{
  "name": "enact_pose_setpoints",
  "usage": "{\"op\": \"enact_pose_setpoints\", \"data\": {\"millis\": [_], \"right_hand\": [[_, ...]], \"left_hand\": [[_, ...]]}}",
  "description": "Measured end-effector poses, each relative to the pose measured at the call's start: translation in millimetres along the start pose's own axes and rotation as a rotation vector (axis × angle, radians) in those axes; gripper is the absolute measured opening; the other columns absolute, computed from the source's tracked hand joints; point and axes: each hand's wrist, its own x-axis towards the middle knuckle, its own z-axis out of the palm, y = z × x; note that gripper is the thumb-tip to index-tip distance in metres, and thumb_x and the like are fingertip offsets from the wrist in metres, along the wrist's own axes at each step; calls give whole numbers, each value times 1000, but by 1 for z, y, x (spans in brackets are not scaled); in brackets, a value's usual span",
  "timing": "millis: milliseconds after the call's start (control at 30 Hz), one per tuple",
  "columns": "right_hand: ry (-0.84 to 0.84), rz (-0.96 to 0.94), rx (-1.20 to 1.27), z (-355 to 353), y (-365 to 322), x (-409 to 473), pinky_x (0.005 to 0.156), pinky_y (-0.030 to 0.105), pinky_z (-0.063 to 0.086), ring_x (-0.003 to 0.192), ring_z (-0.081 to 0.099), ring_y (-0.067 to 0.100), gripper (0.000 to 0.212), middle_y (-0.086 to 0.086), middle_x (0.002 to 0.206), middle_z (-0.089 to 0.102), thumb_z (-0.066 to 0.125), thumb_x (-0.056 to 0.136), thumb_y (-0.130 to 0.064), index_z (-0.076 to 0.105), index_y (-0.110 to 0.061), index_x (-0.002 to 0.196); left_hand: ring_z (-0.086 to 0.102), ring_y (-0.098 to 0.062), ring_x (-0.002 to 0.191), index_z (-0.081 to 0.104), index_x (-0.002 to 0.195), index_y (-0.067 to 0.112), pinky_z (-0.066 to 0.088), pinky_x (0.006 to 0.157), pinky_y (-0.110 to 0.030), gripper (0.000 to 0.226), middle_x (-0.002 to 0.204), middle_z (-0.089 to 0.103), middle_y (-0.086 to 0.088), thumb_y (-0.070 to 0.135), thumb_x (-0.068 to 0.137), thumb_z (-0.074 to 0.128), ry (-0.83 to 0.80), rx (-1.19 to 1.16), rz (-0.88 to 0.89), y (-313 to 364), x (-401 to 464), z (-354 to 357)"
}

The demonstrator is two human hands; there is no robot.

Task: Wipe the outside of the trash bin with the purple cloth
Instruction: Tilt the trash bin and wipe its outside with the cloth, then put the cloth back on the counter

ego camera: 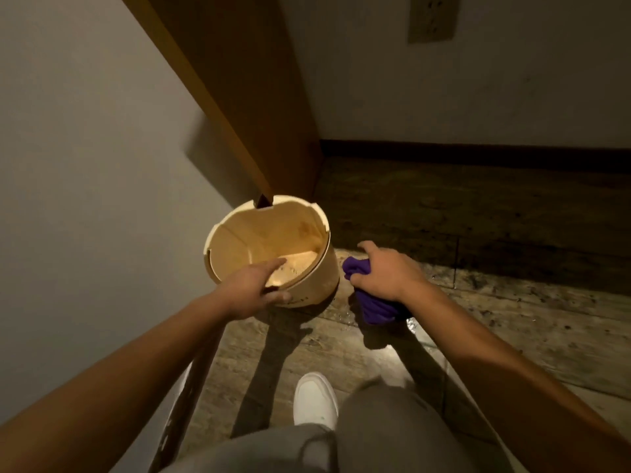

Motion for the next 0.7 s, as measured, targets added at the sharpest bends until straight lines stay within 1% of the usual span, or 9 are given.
{"op": "enact_pose_setpoints", "data": {"millis": [67, 133, 200, 300, 367, 500, 567, 633, 700], "right_hand": [[77, -54, 71, -49, -19, -33, 79, 35, 44, 108, 63, 26, 86, 4, 131, 61, 63, 83, -60, 26, -33, 156], [121, -132, 153, -110, -51, -71, 73, 31, 44, 89, 62, 14, 89, -3, 115, 62, 67, 82, -57, 24, -35, 156], [136, -220, 214, -182, -97, -118, 67, 29, 47, 76, 59, 3, 92, -12, 104, 59, 69, 79, -56, 20, -41, 156], [167, -357, 228, -280, -169, -185, 71, 22, 51, 80, 61, 1, 99, -21, 122, 53, 70, 75, -59, 12, -50, 155], [185, -415, 196, -334, -209, -220, 76, 24, 53, 90, 63, 3, 106, -18, 135, 51, 71, 73, -62, 7, -52, 156], [270, -489, 234, -441, -268, -280, 96, 26, 48, 123, 55, 3, 109, -17, 150, 43, 77, 70, -73, 14, -52, 157], [391, -478, 462, -477, -281, -300, 101, 19, 45, 129, 54, 3, 94, -18, 148, 48, 77, 74, -70, 31, -50, 153], [480, -326, 755, -501, -288, -312, 99, 19, 48, 122, 61, 6, 75, -15, 139, 59, 74, 77, -67, 46, -48, 144], [393, -96, 1071, -517, -300, -317, 102, 32, 52, 122, 64, 15, 62, -8, 131, 67, 69, 79, -66, 59, -39, 134]], "left_hand": [[62, -22, 125, 47, 152, 25, 51, 96, -36, 65, 135, 63, 4, 54, 96, 62, 170, -161, -17, 20, -18, -38], [75, -18, 102, 63, 136, 25, 60, 86, -38, 51, 113, 75, 7, 58, 97, 56, 242, -412, -22, 54, -42, -92], [79, -19, 89, 71, 119, 29, 64, 86, -46, 48, 99, 81, 0, 66, 94, 56, 71, -704, -30, 105, -79, -157], [79, -22, 88, 79, 102, 26, 63, 77, -36, 55, 97, 82, -4, 75, 82, 66, -156, -976, 2, 177, -142, -247], [78, -18, 84, 83, 90, 24, 62, 72, -31, 43, 91, 82, -3, 65, 78, 76, -191, -1107, 42, 211, -179, -294], [71, -38, 115, 75, 115, 11, 55, 100, -53, 38, 115, 77, -17, 31, 83, 83, -135, -1353, 77, 243, -243, -391], [73, -32, 113, 70, 123, 10, 60, 96, -47, 45, 118, 77, -15, 22, 82, 83, -101, -1444, 99, 252, -263, -431], [75, -27, 109, 68, 127, 11, 63, 89, -41, 49, 117, 79, -10, 18, 81, 82, -98, -1554, 116, 258, -276, -469], [75, -28, 110, 66, 128, 11, 65, 85, -42, 51, 116, 80, -9, 14, 80, 81, -102, -1646, 119, 263, -284, -502]]}}
